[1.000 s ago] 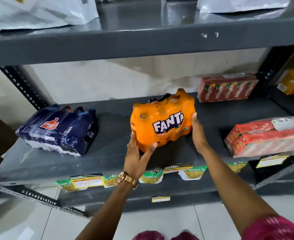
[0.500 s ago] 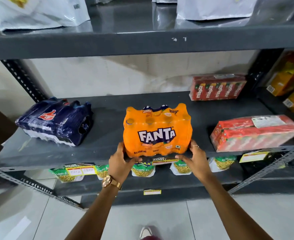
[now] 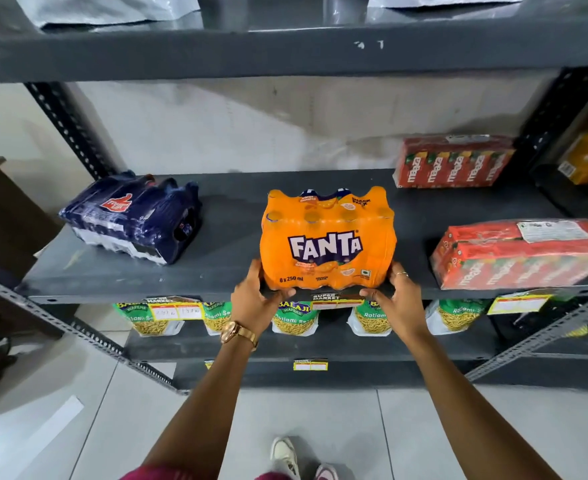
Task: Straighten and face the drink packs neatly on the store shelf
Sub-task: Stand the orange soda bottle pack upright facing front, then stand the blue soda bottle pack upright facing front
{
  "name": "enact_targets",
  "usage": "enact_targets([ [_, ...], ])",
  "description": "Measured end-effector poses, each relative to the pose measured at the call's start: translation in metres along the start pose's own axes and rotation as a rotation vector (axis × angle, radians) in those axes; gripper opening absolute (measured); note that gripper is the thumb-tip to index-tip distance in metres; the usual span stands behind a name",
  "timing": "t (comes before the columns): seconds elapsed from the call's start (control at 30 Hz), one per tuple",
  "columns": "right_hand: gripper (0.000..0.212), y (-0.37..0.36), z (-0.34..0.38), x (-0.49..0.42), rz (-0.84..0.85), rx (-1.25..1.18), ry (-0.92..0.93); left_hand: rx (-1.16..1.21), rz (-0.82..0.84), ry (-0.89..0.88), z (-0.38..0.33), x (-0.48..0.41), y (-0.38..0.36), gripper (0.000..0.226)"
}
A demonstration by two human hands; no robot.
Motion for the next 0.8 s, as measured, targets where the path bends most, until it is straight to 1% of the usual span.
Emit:
enact_targets([
  [0.1,0.055,-0.001,0.004,0.000,-0.007,-0.027,-0.027,0.020,0.001,0.007,0.002,0.000,-0.001,0.055],
  [0.17,0.058,-0.001,0.012,0.003,-0.031,-0.020,-0.033,0.026,0.019,-0.003,0.001,0.000,0.001,0.058],
  [0.2,0.065,-0.004,0.016,0.008,-0.064,-0.023,-0.038,0.026,0.048,-0.016,0.000,0.002,0.003,0.065],
  [0.23,0.077,-0.009,0.020,0.017,-0.125,-0.032,-0.048,0.036,0.102,-0.038,0.001,0.005,0.005,0.078],
  [0.27,0.088,-0.018,0.023,0.031,-0.213,-0.025,-0.063,0.065,0.171,-0.064,0.005,0.009,0.008,0.094],
  [0.3,0.093,-0.027,0.029,0.046,-0.316,-0.010,-0.072,0.091,0.229,-0.083,0.009,0.015,0.014,0.107],
  [0.33,0.089,-0.039,0.036,0.066,-0.398,0.006,-0.066,0.094,0.269,-0.091,0.013,0.019,0.023,0.113],
  [0.37,0.078,-0.056,0.047,0.085,-0.417,-0.004,-0.039,0.072,0.291,-0.102,0.018,0.021,0.039,0.112],
  [0.4,0.062,-0.073,0.058,0.099,-0.352,-0.030,-0.011,0.028,0.286,-0.124,0.022,0.019,0.056,0.106],
  [0.43,0.047,-0.094,0.073,0.106,-0.227,-0.053,0.020,-0.020,0.247,-0.163,0.026,0.011,0.079,0.096],
  [0.47,0.036,-0.115,0.089,0.106,-0.059,-0.059,0.041,-0.054,0.183,-0.207,0.028,0.000,0.102,0.084],
  [0.5,0.031,-0.135,0.106,0.102,0.096,-0.048,0.077,-0.080,0.108,-0.255,0.031,-0.013,0.125,0.072],
  [0.53,0.031,-0.158,0.125,0.094,0.174,-0.044,0.122,-0.112,0.029,-0.292,0.034,-0.029,0.151,0.062],
  [0.57,0.034,-0.175,0.145,0.082,0.201,-0.079,0.144,-0.151,-0.055,-0.323,0.038,-0.046,0.173,0.052],
  [0.6,0.037,-0.197,0.168,0.066,0.176,-0.147,0.150,-0.207,-0.126,-0.337,0.045,-0.064,0.200,0.045],
  [0.67,0.049,-0.220,0.200,0.033,0.054,-0.308,0.066,-0.306,-0.220,-0.316,0.054,-0.093,0.231,0.039],
  [0.7,0.059,-0.236,0.219,0.011,0.020,-0.378,-0.019,-0.348,-0.261,-0.287,0.063,-0.108,0.251,0.041],
  [0.73,0.071,-0.249,0.228,-0.011,0.030,-0.454,-0.144,-0.408,-0.287,-0.239,0.069,-0.122,0.266,0.045],
  [0.77,0.084,-0.264,0.239,-0.034,0.068,-0.528,-0.269,-0.491,-0.285,-0.151,0.076,-0.138,0.282,0.052],
  [0.8,0.095,-0.274,0.246,-0.054,0.121,-0.598,-0.383,-0.562,-0.234,-0.020,0.084,-0.153,0.292,0.063],
])
Point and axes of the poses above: each hand's wrist, its own x-axis away from the middle knuckle, its own y-axis out of the back of the hand, z = x × y, the point moved 1 cm from there along -x, towards the middle knuckle, and after that the axes turned 6 degrees about z, right-handed, at the moved point
